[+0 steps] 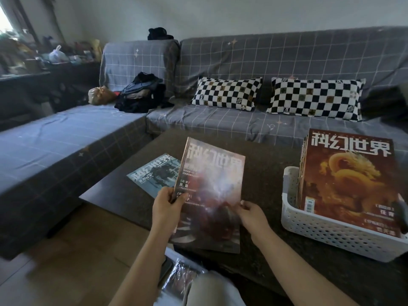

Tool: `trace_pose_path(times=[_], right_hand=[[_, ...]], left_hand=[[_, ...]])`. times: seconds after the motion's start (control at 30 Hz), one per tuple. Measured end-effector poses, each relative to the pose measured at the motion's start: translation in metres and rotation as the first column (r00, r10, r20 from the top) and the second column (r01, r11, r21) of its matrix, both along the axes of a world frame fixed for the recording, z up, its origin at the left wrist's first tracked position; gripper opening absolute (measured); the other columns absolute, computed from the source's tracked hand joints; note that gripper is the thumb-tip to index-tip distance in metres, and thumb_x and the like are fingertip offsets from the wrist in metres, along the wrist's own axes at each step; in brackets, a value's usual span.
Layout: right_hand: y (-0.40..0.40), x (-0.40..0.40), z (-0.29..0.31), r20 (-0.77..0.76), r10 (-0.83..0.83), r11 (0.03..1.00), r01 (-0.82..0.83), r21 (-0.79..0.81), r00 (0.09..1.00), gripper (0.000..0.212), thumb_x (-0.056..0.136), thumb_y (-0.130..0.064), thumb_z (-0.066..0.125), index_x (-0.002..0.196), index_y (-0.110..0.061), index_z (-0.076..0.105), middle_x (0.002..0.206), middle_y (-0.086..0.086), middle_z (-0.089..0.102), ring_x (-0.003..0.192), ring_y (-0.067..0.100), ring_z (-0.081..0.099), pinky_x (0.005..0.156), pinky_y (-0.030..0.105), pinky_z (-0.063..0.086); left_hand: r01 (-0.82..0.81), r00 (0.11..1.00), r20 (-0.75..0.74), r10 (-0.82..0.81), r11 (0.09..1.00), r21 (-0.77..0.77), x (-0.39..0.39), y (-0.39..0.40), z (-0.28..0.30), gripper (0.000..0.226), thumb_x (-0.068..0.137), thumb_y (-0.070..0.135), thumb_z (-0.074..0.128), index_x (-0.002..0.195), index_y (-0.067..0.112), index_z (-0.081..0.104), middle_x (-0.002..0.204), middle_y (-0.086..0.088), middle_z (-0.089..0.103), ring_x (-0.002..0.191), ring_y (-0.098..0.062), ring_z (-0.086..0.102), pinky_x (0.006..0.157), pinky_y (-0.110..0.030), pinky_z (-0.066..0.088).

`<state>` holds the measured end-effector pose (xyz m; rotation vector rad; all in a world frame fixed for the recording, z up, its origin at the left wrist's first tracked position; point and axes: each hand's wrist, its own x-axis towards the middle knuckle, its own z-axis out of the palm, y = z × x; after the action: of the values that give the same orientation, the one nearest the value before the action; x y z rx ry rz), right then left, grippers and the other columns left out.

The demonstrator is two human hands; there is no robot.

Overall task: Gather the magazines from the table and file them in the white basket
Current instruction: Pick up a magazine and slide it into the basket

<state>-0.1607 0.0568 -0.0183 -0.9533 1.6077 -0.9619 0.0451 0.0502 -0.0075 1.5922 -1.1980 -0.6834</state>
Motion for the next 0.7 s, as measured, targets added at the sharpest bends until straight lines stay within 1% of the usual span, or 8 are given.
trace_pose_path(times=[0.07,0.13,0.27,0.37,0.43,0.5,0.63,0.7], right_hand=[[0.007,-0.005,0.011,0.062,-0.003,0.999,0.007,-0.05,0.998,0.011,0.089,-0.028,0.059,0.095,-0.021,0.065,0.094,-0.001,0.067,0.082,0.013,0.061,0.061,0.024,0.047],[0.012,-0.011,0.022,0.064,-0.015,0.992,0.023,-0.127,0.998,0.011,0.088,-0.027,0.059,0.091,-0.019,0.066,0.086,0.001,0.068,0.081,0.016,0.063,0.064,0.028,0.05],[0.028,-0.029,0.05,0.016,-0.04,0.958,0.043,-0.284,0.999,0.013,0.087,-0.035,0.061,0.086,-0.022,0.065,0.085,-0.001,0.069,0.082,0.016,0.063,0.071,0.032,0.05],[0.04,-0.05,0.069,-0.031,-0.084,0.924,0.066,-0.376,0.996,0.014,0.089,-0.034,0.06,0.09,-0.021,0.064,0.085,-0.006,0.067,0.082,0.011,0.059,0.064,0.025,0.043],[0.048,-0.067,0.079,-0.056,-0.132,0.9,0.096,-0.426,0.99,0.017,0.089,-0.033,0.06,0.092,-0.017,0.064,0.081,-0.005,0.065,0.078,0.012,0.058,0.06,0.026,0.041],[0.057,-0.086,0.087,-0.076,-0.185,0.881,0.131,-0.455,0.98,0.02,0.089,-0.033,0.06,0.096,-0.015,0.064,0.084,-0.002,0.066,0.081,0.014,0.059,0.065,0.029,0.045],[0.073,-0.132,0.098,-0.082,-0.26,0.862,0.193,-0.469,0.962,0.019,0.089,-0.033,0.059,0.101,-0.019,0.061,0.093,-0.005,0.064,0.087,0.011,0.057,0.074,0.025,0.044],[0.079,-0.157,0.101,-0.079,-0.305,0.848,0.233,-0.476,0.949,0.015,0.09,-0.033,0.058,0.1,-0.022,0.059,0.092,-0.005,0.062,0.084,0.007,0.055,0.073,0.024,0.042]], left_hand=[[0.029,0.996,-0.082,-0.032,0.999,-0.038,-0.001,0.009,0.014,0.016,0.083,0.019,0.073,0.082,0.017,0.057,0.082,-0.009,0.067,0.076,-0.03,0.066,0.069,-0.046,0.057],[0.041,0.99,-0.134,-0.05,0.997,-0.072,-0.006,0.016,0.026,0.014,0.084,0.018,0.072,0.084,0.019,0.058,0.083,-0.006,0.069,0.077,-0.026,0.068,0.069,-0.041,0.058],[0.066,0.951,-0.294,-0.101,0.99,-0.125,-0.024,0.031,0.05,0.014,0.082,0.018,0.073,0.088,0.018,0.061,0.078,0.001,0.073,0.073,-0.019,0.072,0.056,-0.024,0.055],[0.108,0.921,-0.356,-0.156,0.982,-0.152,-0.045,0.038,0.067,0.013,0.082,0.017,0.073,0.09,0.018,0.063,0.08,0.0,0.075,0.074,-0.019,0.072,0.062,-0.031,0.058],[0.152,0.902,-0.381,-0.203,0.975,-0.16,-0.063,0.039,0.077,0.015,0.082,0.018,0.073,0.093,0.016,0.062,0.083,-0.002,0.075,0.075,-0.021,0.073,0.064,-0.034,0.058],[0.187,0.886,-0.397,-0.239,0.968,-0.165,-0.083,0.038,0.084,0.017,0.082,0.018,0.074,0.094,0.014,0.061,0.083,-0.004,0.075,0.073,-0.021,0.073,0.059,-0.032,0.058],[0.258,0.85,-0.422,-0.315,0.948,-0.188,-0.132,0.034,0.093,0.017,0.082,0.015,0.073,0.093,0.011,0.061,0.079,-0.002,0.075,0.071,-0.019,0.073,0.056,-0.029,0.056],[0.298,0.841,-0.412,-0.35,0.936,-0.186,-0.159,0.03,0.094,0.018,0.082,0.017,0.074,0.093,0.012,0.062,0.079,0.0,0.075,0.071,-0.018,0.073,0.056,-0.028,0.056]])
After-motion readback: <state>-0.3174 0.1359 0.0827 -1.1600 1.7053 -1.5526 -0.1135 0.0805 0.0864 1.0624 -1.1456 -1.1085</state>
